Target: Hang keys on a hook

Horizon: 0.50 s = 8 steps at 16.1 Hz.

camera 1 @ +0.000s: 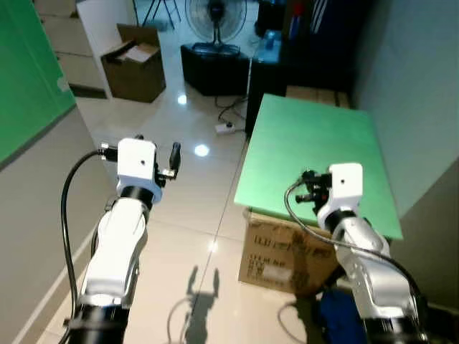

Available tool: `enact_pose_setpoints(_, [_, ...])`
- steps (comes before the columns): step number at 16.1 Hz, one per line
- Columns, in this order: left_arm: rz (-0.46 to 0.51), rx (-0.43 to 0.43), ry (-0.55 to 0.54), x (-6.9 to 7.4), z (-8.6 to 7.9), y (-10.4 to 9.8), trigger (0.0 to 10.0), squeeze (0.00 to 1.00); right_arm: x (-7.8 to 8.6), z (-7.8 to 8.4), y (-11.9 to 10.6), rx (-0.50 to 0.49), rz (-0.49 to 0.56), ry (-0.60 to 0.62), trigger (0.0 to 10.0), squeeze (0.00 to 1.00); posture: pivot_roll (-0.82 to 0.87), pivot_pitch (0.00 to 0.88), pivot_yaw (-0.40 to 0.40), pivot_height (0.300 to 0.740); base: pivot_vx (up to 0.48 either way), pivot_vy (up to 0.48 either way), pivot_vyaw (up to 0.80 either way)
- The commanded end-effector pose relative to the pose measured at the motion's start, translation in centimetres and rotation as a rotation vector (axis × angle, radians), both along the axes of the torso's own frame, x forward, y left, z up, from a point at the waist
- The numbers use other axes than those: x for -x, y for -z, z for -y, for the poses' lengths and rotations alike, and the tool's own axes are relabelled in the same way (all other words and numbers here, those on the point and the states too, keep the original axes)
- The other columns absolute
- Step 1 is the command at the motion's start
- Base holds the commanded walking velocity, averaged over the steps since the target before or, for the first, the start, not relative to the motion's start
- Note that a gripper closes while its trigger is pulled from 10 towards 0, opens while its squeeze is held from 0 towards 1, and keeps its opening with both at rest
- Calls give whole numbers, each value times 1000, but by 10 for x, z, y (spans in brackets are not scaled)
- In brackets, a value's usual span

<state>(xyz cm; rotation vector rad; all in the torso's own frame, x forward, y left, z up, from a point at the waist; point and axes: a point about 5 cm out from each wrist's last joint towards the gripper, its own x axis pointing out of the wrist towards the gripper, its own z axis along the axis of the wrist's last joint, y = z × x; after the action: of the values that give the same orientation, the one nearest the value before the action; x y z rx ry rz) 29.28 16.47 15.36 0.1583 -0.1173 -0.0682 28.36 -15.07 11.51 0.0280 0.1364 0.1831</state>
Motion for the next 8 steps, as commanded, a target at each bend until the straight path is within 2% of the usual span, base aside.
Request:
enact_pose_setpoints(1, [5, 6, 27, -3, 7, -2, 10000, 0, 0, 2, -7, -10, 28, -6, 10000, 0, -39, 0, -6, 740, 334, 0, 0])
enact_pose_setpoints(4, [-16, 18, 67, -3, 20, 4, 10000, 0, -2, -3, -7, -11, 32, -26, 10000, 0, -44, 0, -11, 740, 344, 0, 688])
enact_pose_setpoints(8, [-13, 15, 52, 0, 15, 4, 10000, 0, -3, -9, -9, -6, 37, -106, 10000, 0, -19, 0, -31, 740, 350, 0, 798])
